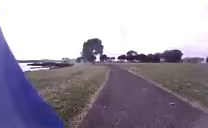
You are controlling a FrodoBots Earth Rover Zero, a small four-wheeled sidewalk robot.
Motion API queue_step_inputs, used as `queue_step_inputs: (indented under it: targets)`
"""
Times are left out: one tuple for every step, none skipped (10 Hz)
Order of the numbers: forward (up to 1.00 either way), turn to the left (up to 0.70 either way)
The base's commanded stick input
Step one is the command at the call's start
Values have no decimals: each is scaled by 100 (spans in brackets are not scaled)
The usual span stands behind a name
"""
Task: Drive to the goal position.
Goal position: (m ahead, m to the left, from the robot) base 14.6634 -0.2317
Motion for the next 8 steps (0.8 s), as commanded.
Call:
queue_step_inputs:
  targets:
    - [70,0]
    - [70,0]
    - [70,0]
    - [70,0]
    - [70,0]
    - [70,0]
    - [70,0]
    - [70,0]
